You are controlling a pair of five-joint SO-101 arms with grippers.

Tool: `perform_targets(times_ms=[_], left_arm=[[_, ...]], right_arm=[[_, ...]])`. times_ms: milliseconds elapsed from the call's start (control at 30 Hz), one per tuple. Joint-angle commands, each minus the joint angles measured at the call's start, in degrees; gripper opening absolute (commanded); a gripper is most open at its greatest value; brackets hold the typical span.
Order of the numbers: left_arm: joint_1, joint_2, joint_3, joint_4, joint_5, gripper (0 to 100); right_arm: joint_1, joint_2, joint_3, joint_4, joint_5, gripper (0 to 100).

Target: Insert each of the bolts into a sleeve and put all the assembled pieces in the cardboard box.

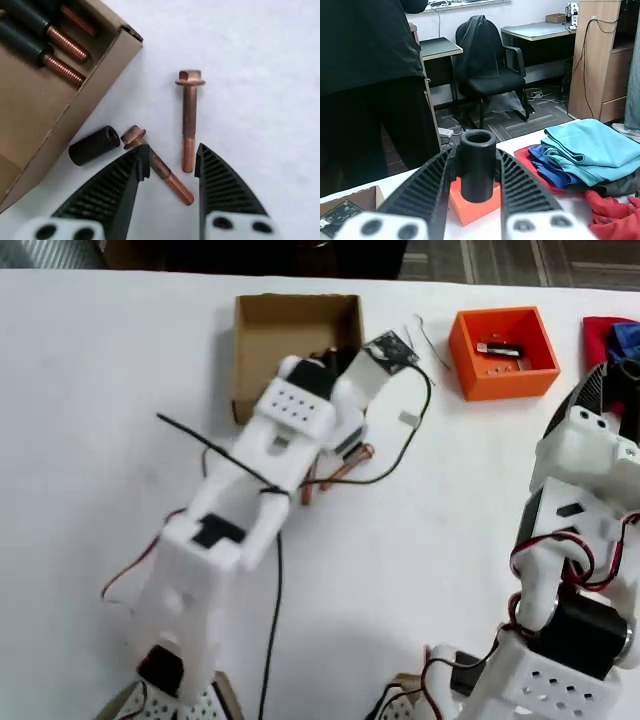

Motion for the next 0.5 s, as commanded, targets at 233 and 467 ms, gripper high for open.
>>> perform_targets(times_ms=[233,467], left_arm=[[0.79,21.98,-32.4,8.62,1.67,18],[0.79,27.43,-40.22,9.58,1.67,18]], right_arm=[[0.4,-0.92,-0.35,1.63,-0.18,1.9],[0.31,-0.92,-0.35,3.56,-0.18,1.9]])
